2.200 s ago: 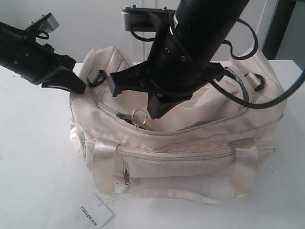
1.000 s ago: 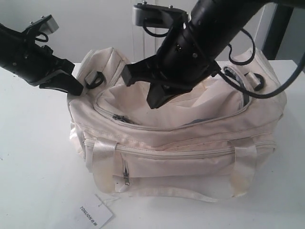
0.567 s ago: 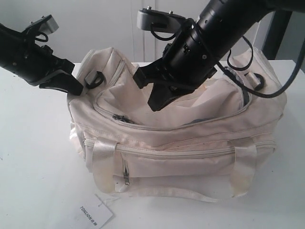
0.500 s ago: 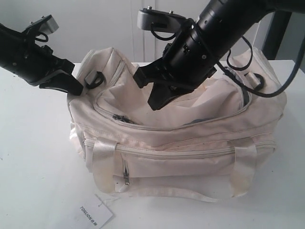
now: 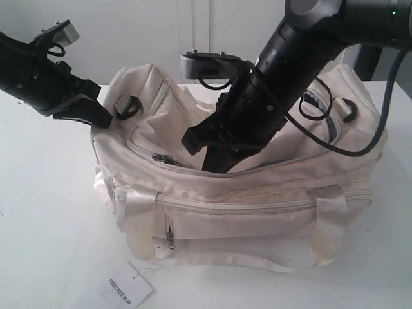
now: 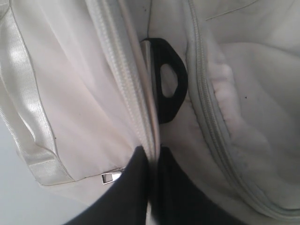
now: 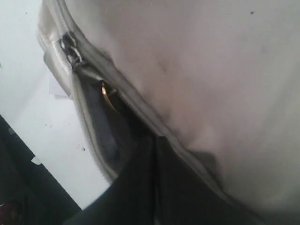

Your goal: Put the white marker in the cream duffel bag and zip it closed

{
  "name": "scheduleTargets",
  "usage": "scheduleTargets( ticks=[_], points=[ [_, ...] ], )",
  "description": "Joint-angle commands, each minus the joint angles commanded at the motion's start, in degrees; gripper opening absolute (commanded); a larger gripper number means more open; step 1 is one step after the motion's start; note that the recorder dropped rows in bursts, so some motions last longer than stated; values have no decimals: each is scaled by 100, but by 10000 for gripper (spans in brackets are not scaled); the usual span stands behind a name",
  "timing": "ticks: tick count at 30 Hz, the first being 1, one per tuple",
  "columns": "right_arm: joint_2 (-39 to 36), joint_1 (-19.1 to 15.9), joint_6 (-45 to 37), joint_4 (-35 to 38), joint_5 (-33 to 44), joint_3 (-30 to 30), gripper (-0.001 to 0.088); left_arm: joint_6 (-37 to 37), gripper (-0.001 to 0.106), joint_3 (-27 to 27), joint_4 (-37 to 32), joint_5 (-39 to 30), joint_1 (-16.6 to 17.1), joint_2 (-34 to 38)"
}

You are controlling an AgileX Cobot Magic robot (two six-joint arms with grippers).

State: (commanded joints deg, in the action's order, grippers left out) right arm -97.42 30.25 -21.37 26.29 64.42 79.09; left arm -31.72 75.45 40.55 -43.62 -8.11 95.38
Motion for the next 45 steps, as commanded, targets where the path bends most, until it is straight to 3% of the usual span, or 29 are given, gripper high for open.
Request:
scheduleTargets(
  ticks=[11,17,22,38,45],
  points=[
    [49,0,-445,769,463,-127,0,0,0,0,-2,15,0,0],
    [164,0,-456,840,410,-117,0,0,0,0,10,42,0,0],
    [186,0,-788,1332,431,-117,0,0,0,0,26,58,0,0],
    [-453,0,-882,1534,547,-128,0,0,0,0,92,52,0,0],
    [-667,0,-788,1652,52,-128,0,0,0,0,92,52,0,0]
  ],
)
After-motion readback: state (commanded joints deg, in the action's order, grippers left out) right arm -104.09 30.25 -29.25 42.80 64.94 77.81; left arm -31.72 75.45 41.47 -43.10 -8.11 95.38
